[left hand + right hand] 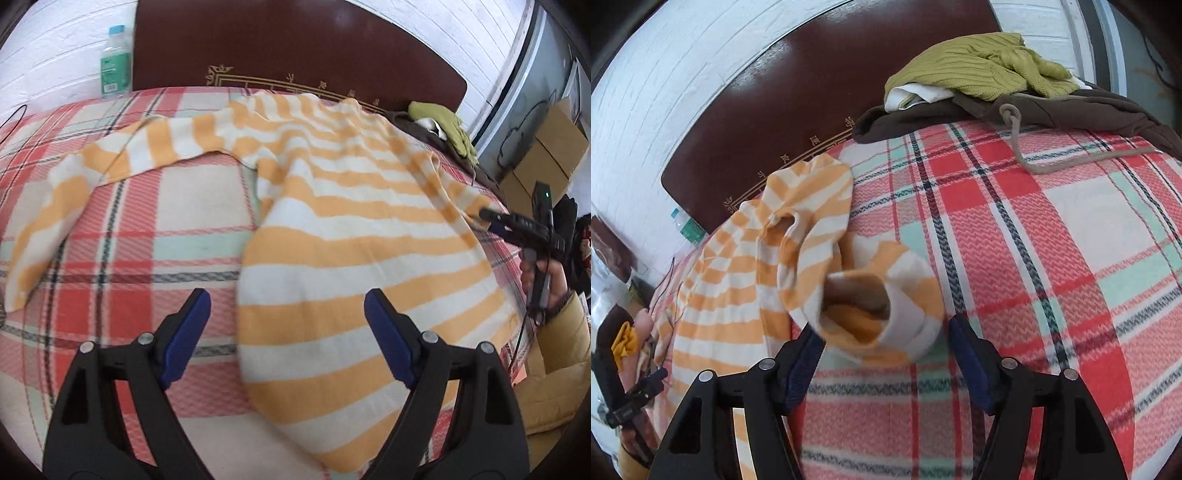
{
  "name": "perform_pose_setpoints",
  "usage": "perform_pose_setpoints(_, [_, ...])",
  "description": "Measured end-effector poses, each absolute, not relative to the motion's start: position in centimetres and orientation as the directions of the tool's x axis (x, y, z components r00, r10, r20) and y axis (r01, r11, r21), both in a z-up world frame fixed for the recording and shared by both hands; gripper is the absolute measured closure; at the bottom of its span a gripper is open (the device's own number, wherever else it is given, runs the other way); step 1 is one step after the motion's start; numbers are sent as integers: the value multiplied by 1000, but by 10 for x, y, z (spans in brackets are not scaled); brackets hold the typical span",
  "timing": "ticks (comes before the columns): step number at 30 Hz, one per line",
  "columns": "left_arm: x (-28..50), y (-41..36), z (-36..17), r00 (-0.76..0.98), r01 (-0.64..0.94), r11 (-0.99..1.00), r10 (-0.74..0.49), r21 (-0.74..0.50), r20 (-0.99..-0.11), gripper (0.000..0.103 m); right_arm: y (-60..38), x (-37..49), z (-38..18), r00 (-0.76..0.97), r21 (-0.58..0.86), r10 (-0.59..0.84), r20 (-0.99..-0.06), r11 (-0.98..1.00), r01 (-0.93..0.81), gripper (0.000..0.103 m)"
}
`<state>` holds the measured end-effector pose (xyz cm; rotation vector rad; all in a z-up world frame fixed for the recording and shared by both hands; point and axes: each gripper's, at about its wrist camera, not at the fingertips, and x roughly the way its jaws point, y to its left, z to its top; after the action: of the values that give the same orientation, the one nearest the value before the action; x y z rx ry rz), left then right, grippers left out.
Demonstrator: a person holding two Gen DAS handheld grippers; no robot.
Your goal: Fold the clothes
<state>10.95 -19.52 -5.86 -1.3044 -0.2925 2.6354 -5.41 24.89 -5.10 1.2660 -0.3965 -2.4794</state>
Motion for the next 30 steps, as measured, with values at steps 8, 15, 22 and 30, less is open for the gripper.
perform_pose_setpoints(8, [102,-183,-55,-581,-104,-963,261,-248,-771,17,276,-92,-19,-636,310,-319,-702,-942,130,85])
perform_pose_setpoints(15, [98,-196,-51,-598,-69,-963,249,-261,-762,17,325,-123,-15,-632,159,-74,-772,-984,-80,58])
perform_pose_setpoints(22, [89,-215,-36,-634,-48,-954,259,-297,-729,17,322,-65,-20,-673,287,-179,-717,-956,-52,47])
perform_pose_setpoints(30, [-2,-228,-49,-588,-33,-895,377,-445,-716,17,239,-8,-32,-530,345,-443,-723,-896,278,27])
